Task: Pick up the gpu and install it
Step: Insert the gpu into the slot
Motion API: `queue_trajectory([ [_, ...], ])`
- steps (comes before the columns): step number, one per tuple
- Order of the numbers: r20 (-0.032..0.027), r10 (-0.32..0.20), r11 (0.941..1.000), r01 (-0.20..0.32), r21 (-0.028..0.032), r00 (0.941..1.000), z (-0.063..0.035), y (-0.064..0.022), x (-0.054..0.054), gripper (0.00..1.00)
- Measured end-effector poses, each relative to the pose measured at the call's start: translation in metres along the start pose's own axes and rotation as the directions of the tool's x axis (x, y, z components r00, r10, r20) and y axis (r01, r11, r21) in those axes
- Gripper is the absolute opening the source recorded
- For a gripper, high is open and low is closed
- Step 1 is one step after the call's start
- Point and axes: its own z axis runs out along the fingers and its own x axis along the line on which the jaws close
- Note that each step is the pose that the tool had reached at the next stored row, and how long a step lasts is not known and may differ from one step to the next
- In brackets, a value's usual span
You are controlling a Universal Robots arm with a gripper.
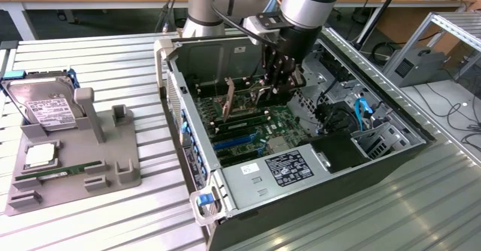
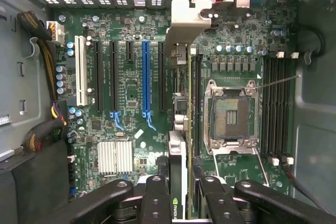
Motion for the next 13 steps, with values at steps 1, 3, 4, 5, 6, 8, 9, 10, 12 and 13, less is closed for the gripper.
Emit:
queue_trajectory([
  [1,0.0,0.0,1.0,0.0,0.0,1.0,0.0001,0.0,0.0002,0.27],
  [3,0.0001,0.0,1.0,0.0,0.0,1.0,0.0003,0.0,0.0005,0.27],
  [4,0.0001,0.0,1.0,0.0,0.0,1.0,0.0004,0.0,0.0007,0.27],
  [5,0.0001,0.0,1.0,0.0,0.0,1.0,0.0005,0.0001,0.0008,0.27],
  [6,0.0001,0.0,1.0,0.0,0.0,1.0,0.0006,0.0001,0.0009,0.27],
  [8,0.0002,0.0,1.0,0.0,0.0,1.0,0.0009,0.0002,0.0011,0.27],
  [9,0.0001,0.0,1.0,0.0,0.0,1.0,0.0009,0.0003,0.0012,0.27],
  [10,-0.0001,0.0,1.0,0.0,0.0,1.0,0.001,0.0013,0.0013,0.27],
  [12,0.0001,0.0,1.0,0.0,0.0,1.0,0.0013,0.0031,0.0013,0.27],
  [13,0.0001,0.0,1.0,0.0,0.0,1.0,0.0014,0.0041,0.0014,0.27],
])
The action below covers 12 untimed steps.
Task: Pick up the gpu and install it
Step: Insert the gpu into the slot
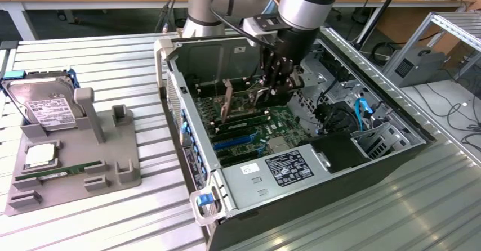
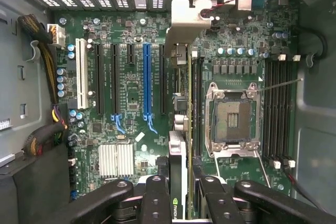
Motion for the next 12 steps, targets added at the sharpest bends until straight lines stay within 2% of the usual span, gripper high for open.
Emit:
queue_trajectory([
  [7,0.0003,0.0,1.0,0.0,0.0,1.0,0.0015,0.0068,0.002,0.27],
  [12,0.0001,0.0,1.0,0.0,0.0,1.0,0.0028,0.0135,0.009,0.27],
])
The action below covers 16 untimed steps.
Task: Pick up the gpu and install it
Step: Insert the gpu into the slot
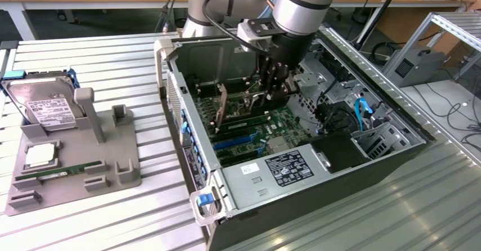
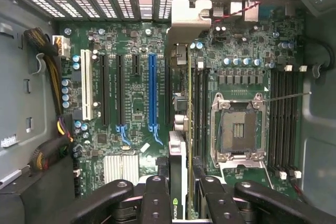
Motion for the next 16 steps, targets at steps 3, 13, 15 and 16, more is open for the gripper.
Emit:
queue_trajectory([
  [3,0.0,0.0,1.0,0.0,0.0001,1.0,0.0004,0.0028,0.006,0.27],
  [13,0.0001,0.0,1.0,0.0,0.0001,1.0,0.009,0.0191,0.017,0.27],
  [15,0.0001,0.0,1.0,0.0,0.0,1.0,0.0114,0.0217,0.017,0.27],
  [16,0.0001,0.0,1.0,0.0,0.0001,1.0,0.0124,0.0228,0.017,0.27],
])
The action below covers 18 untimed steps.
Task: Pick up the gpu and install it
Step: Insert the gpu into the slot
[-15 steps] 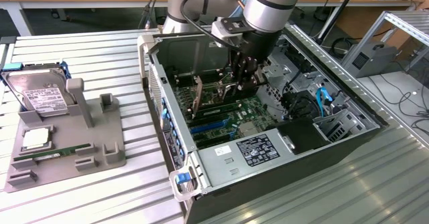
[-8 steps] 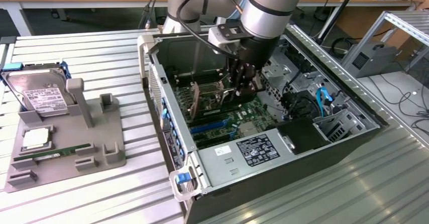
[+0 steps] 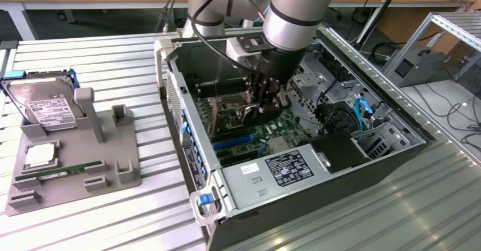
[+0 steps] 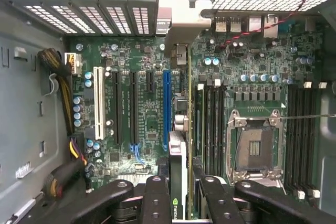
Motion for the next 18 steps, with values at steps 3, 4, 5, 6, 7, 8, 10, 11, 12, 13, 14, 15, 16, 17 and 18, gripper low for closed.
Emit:
queue_trajectory([
  [3,-0.0001,0.0,1.0,0.0,-0.0001,1.0,0.0052,0.0068,0.002,0.27],
  [4,-0.0002,0.0,1.0,0.0,-0.0001,1.0,0.006,0.0078,0.002,0.27],
  [5,-0.0001,0.0,1.0,0.0,0.0,1.0,0.007,0.0088,0.003,0.27],
  [6,0.0001,0.0,1.0,0.0,0.0001,1.0,0.0094,0.0114,0.004,0.27],
  [7,0.0,0.0,1.0,0.0,0.0,1.0,0.0122,0.0141,0.007,0.27],
  [8,0.0001,0.0,1.0,0.0,0.0001,1.0,0.0133,0.0149,0.008,0.27],
  [10,-0.0001,0.0,1.0,0.0,0.0,1.0,0.0155,0.0167,0.009,0.27],
  [11,0.0,0.0,1.0,0.0,0.0,1.0,0.0171,0.0179,0.009,0.27],
  [12,-0.0001,0.0,1.0,0.0,0.0,1.0,0.0188,0.0197,0.01,0.27],
  [13,0.0,0.0,1.0,0.0,0.0,1.0,0.0203,0.022,0.01,0.27],
  [14,0.0,0.0,1.0,0.0,0.0,1.0,0.022,0.0245,0.01,0.27],
  [15,-0.0001,0.0,1.0,0.0,0.0,1.0,0.0233,0.0261,0.01,0.27],
  [16,-0.0002,0.0,1.0,0.0,-0.0001,1.0,0.0241,0.0264,0.01,0.27],
  [17,-0.0002,0.0,1.0,0.0,-0.0001,1.0,0.0246,0.0265,0.01,0.27],
  [18,0.0001,0.0,1.0,0.0,0.0,1.0,0.026,0.0265,0.01,0.27],
])
